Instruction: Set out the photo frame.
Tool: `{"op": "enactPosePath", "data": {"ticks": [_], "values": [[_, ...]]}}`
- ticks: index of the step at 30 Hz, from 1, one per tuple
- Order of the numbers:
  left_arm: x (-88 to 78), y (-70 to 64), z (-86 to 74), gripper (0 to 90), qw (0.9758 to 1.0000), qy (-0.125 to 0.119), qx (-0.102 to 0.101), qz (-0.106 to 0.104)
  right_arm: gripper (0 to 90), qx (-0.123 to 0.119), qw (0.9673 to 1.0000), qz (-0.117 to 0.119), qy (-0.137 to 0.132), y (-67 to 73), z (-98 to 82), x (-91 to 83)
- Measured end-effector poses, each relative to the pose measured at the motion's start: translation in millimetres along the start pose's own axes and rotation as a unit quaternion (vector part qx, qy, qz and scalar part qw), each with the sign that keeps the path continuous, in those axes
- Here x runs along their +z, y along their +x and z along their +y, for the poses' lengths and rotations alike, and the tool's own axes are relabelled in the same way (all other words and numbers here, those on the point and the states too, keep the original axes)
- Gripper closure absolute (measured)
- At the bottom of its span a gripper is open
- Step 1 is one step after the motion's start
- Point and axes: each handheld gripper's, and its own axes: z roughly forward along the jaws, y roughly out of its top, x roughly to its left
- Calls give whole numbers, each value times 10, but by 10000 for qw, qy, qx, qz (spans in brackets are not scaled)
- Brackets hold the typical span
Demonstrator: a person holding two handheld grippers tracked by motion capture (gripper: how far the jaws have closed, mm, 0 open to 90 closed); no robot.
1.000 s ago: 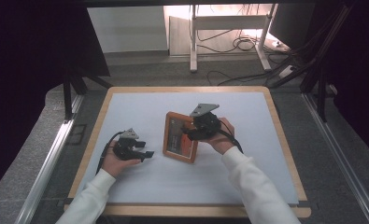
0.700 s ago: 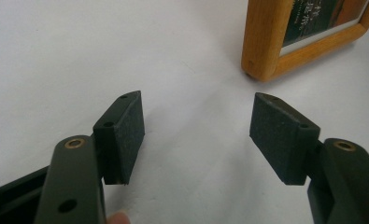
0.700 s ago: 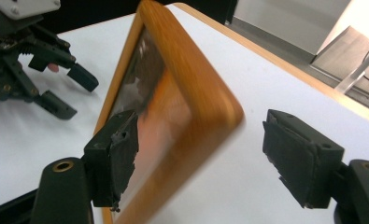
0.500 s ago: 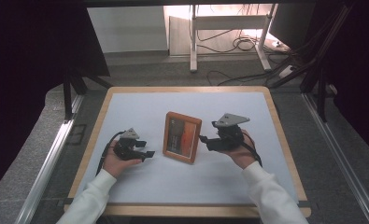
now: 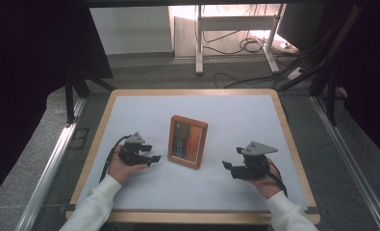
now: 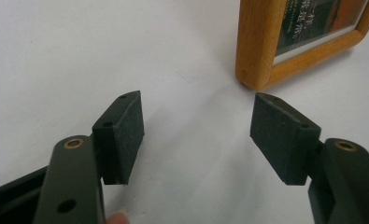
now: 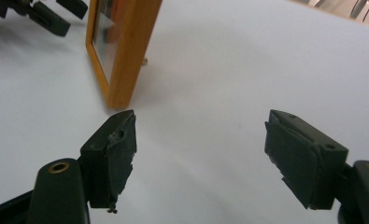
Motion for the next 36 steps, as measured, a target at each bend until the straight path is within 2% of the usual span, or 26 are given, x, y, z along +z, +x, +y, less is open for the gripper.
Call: {"op": "enactPosePath", "data": {"ticks": [6,10,13,16,18,21,25,27,32,36], "values": [[-11,-11,1,339,10000,-32,33,38,251,70,9998,-31,174,-22,-205,-23],[-26,-14,8,383,9999,-109,3,69,248,120,9996,-50,259,-49,-244,10],[-26,-31,28,549,9997,-122,103,162,240,82,9995,-67,304,-41,-248,27],[-18,-44,74,801,9998,-134,118,65,235,14,9993,-107,348,-34,-256,37],[18,-43,125,879,9998,-151,133,46,235,34,9993,-134,347,-37,-260,36],[111,-55,180,895,9999,-102,123,-4,235,59,9993,-149,348,-43,-263,39],[241,-128,253,896,9997,-3,246,-26,235,57,9992,-174,350,-50,-267,38],[268,-152,267,896,9994,27,330,-35,235,45,9992,-179,365,-55,-271,37],[275,-157,267,897,9994,23,327,-82,235,36,9991,-188,379,-55,-277,38],[282,-167,261,895,9991,60,417,-74,235,33,9991,-196,379,-57,-277,38]]}}
